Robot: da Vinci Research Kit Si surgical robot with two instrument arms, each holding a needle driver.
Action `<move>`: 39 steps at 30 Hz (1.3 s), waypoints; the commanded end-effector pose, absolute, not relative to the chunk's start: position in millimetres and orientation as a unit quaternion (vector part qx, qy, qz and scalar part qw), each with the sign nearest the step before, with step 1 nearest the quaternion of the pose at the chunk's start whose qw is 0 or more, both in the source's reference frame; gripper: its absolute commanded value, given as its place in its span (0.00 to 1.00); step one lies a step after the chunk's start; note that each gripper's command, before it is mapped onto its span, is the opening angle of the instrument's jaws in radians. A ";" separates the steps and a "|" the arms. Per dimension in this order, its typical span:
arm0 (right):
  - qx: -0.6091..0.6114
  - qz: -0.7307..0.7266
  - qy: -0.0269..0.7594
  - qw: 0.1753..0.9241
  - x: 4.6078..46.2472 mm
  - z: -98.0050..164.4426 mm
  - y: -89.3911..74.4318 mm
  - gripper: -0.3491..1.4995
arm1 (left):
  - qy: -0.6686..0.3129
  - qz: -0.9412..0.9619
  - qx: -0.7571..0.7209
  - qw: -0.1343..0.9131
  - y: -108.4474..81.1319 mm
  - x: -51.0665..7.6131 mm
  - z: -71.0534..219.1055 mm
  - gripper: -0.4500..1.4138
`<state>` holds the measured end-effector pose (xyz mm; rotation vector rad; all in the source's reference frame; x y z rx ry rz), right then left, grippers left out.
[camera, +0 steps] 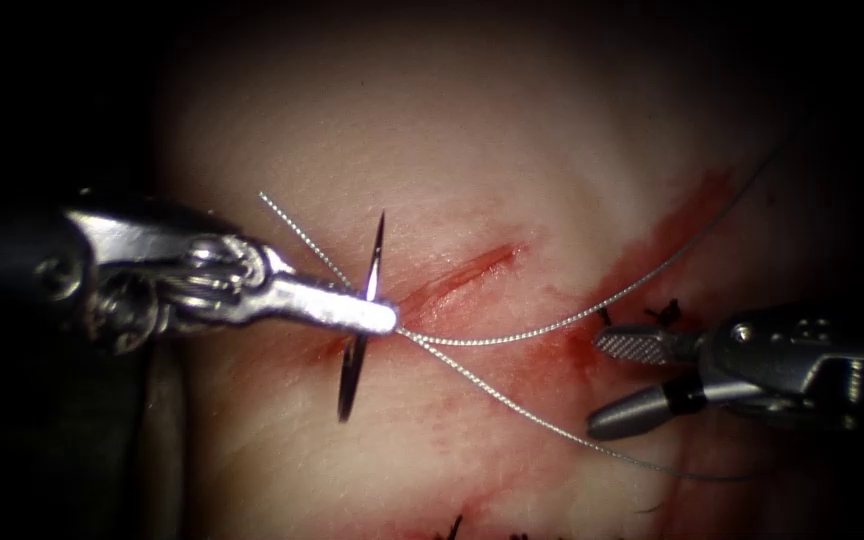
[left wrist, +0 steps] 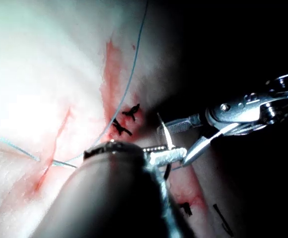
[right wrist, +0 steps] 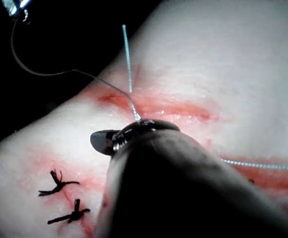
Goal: Wound Closure
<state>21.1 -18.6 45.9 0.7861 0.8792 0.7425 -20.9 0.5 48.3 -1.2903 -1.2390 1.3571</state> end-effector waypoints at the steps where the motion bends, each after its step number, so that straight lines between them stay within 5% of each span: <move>1: 0.377 0.367 0.412 0.744 22.2 46.2 -18.5 0.64 | -0.483 0.569 -0.539 0.391 0.3 -21.6 48.9 0.00; 7: 0.453 0.456 0.453 0.618 22.9 46.4 -18.3 0.50 | -0.406 0.638 -0.598 0.263 -2.3 -23.1 48.6 0.00; 9: 0.476 0.471 0.468 0.577 23.4 46.5 -18.2 0.58 | -0.398 0.645 -0.607 0.240 -2.8 -23.2 48.4 0.00; 11: 0.525 0.499 0.460 0.514 23.6 46.5 -18.2 0.55 | -0.405 0.646 -0.604 0.232 -3.3 -22.8 47.9 0.00; 13: 0.527 0.496 0.475 0.500 23.7 46.5 -18.1 0.54 | -0.392 0.659 -0.606 0.214 -3.4 -22.9 47.3 0.00; 19: 0.509 0.539 0.487 0.461 25.5 46.5 -17.5 0.81 | -0.280 0.706 -0.636 0.137 -3.6 -23.9 48.0 0.00; 22: 0.511 0.535 0.504 0.445 26.2 46.6 -17.4 0.71 | -0.254 0.726 -0.630 0.103 -3.7 -23.9 48.8 0.00; 27: 0.506 0.540 0.514 0.434 28.2 46.9 -16.9 0.84 | -0.237 0.745 -0.617 0.084 -4.1 -24.2 49.9 0.00; 30: 0.498 0.544 0.522 0.429 29.2 47.0 -16.7 0.75 | -0.232 0.747 -0.617 0.082 -4.4 -24.4 50.2 0.00; 39: 0.448 0.578 0.537 0.420 30.7 48.1 -15.5 0.76 | -0.232 0.747 -0.617 0.083 -4.4 -24.6 50.0 0.00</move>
